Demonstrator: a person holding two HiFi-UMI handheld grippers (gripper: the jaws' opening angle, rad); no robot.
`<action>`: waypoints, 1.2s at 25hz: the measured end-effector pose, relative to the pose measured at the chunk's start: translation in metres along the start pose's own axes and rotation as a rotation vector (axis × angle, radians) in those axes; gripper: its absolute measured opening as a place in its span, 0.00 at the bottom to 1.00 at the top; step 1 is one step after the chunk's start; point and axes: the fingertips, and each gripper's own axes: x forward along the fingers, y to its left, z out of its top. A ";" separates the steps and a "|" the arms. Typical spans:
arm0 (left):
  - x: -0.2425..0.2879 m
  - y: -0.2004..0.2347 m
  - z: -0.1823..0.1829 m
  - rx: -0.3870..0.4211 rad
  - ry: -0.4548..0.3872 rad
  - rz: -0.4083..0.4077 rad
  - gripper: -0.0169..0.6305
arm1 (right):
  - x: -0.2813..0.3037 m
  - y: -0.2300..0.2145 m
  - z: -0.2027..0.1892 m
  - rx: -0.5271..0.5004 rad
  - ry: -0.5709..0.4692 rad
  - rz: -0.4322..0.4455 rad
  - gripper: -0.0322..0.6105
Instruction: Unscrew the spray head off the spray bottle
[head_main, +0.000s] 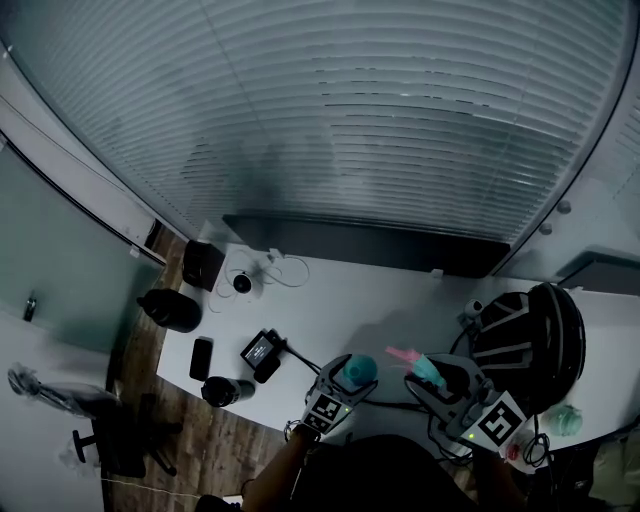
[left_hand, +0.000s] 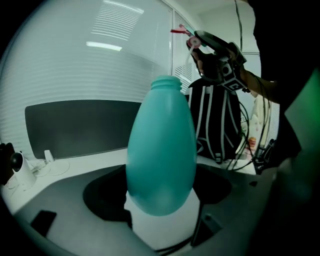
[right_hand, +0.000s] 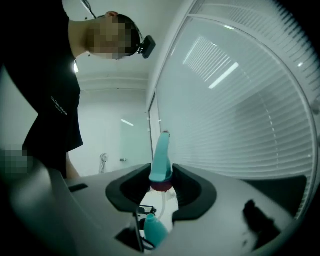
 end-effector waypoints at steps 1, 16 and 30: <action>0.008 0.006 -0.002 0.002 0.001 0.025 0.62 | -0.004 -0.006 -0.005 0.017 -0.002 -0.020 0.26; 0.086 0.055 -0.045 -0.053 0.150 0.135 0.62 | -0.045 -0.002 -0.038 0.106 0.026 -0.065 0.26; 0.075 0.051 -0.055 -0.080 0.128 0.117 0.62 | -0.043 -0.002 -0.050 0.159 0.037 -0.087 0.26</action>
